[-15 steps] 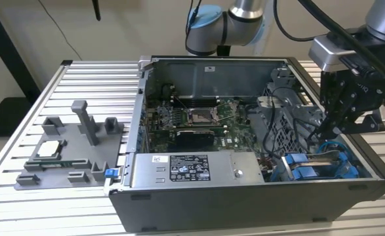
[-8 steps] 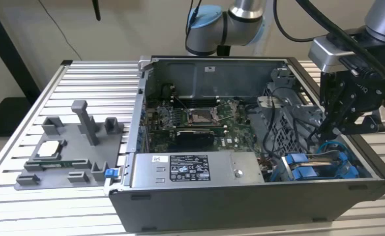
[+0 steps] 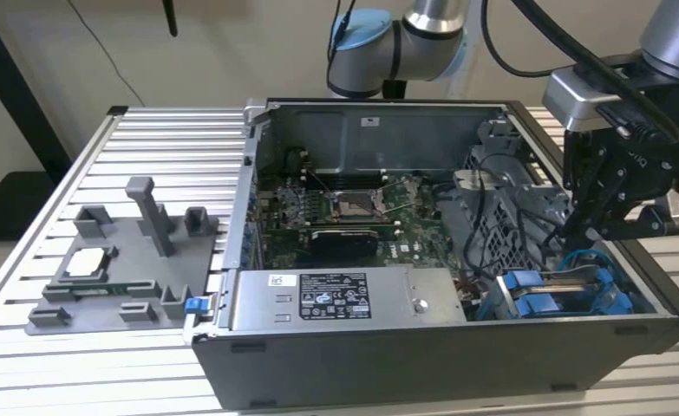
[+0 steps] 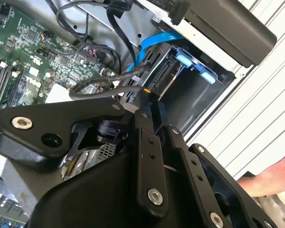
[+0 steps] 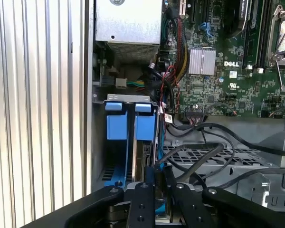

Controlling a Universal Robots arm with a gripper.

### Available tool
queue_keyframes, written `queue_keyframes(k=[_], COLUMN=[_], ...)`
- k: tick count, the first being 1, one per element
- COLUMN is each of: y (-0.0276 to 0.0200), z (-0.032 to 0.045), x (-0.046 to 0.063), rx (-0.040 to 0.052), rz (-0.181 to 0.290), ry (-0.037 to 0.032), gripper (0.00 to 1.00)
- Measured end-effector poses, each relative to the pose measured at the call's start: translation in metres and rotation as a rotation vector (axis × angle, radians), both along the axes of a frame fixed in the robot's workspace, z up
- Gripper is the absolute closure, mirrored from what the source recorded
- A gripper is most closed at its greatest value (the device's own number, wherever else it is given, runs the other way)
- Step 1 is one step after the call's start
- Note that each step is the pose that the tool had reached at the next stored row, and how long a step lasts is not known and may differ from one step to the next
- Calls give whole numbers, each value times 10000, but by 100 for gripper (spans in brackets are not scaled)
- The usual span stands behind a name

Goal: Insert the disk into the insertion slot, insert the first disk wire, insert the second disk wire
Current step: 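Insert the first disk wire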

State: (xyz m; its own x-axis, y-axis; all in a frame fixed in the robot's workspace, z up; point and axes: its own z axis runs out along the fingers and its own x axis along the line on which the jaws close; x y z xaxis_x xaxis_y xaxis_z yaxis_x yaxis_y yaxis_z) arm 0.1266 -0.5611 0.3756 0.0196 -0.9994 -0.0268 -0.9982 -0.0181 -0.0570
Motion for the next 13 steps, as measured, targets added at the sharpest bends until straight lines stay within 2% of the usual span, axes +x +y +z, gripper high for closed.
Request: queue_keyframes(k=[7, 13], y=[0, 0], z=[-32, -40], x=[1, 1], rx=[-96, -106], rz=[1, 1], ry=[0, 0], gripper=[100, 100])
